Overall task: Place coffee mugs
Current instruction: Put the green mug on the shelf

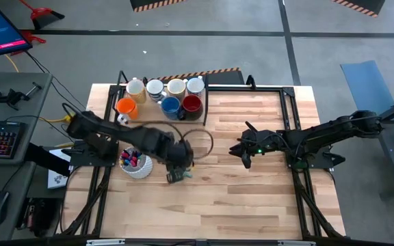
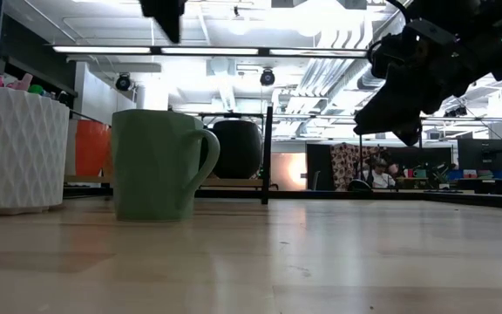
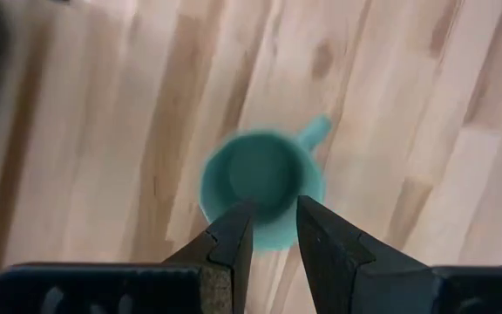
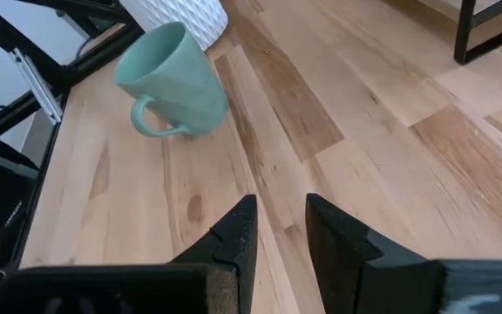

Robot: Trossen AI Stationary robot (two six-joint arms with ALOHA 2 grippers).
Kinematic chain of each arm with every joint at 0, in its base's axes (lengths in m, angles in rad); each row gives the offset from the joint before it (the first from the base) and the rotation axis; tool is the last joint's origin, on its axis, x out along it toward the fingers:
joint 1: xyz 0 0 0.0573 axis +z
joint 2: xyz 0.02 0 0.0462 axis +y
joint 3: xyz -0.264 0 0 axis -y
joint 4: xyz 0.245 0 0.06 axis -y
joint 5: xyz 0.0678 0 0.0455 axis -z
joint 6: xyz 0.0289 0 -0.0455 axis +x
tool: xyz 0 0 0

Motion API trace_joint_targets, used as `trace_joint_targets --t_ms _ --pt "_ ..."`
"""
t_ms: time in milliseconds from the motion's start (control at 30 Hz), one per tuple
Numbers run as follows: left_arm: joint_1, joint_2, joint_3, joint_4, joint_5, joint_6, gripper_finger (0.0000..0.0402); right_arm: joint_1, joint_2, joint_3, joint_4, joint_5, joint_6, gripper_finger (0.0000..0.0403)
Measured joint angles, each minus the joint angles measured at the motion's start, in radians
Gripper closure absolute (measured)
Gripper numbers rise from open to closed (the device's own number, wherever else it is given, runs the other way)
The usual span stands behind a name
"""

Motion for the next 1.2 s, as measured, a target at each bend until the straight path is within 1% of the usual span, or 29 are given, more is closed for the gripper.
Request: trace_joint_targets --t_ms 100,167,267,467,700,867,1200 --pt "-0.036 0.011 -0.060 0.035 0.000 0.009 0.0321 0.000 0.000 0.000 -0.019 0.000 -0.005 0.0322" --pt "-0.052 0.014 -0.100 0.030 0.001 -0.011 0.0321 0.000 -0.001 0.000 -0.017 -0.006 -0.005 0.0322" --pt "-0.064 0.015 -0.146 0.083 0.001 -0.047 0.0321 0.000 -0.001 0.000 -0.015 -0.034 -0.005 0.0322" --pt "-0.089 0.015 -0.214 0.151 0.009 0.004 0.0321 0.000 -0.002 0.000 -0.016 -0.063 -0.005 0.0322" --pt "-0.089 0.015 -0.268 0.247 0.040 0.020 0.0321 0.000 -0.002 0.000 -0.017 -0.066 -0.005 0.0322" --pt "-0.090 0.015 -0.294 0.281 0.055 0.048 0.0321 0.000 -0.002 0.000 -0.018 -0.081 0.006 0.0322" --pt "-0.089 0.014 -0.354 0.360 0.070 0.051 0.0321 0.000 -0.002 0.000 -0.023 -0.089 0.014 0.0322"
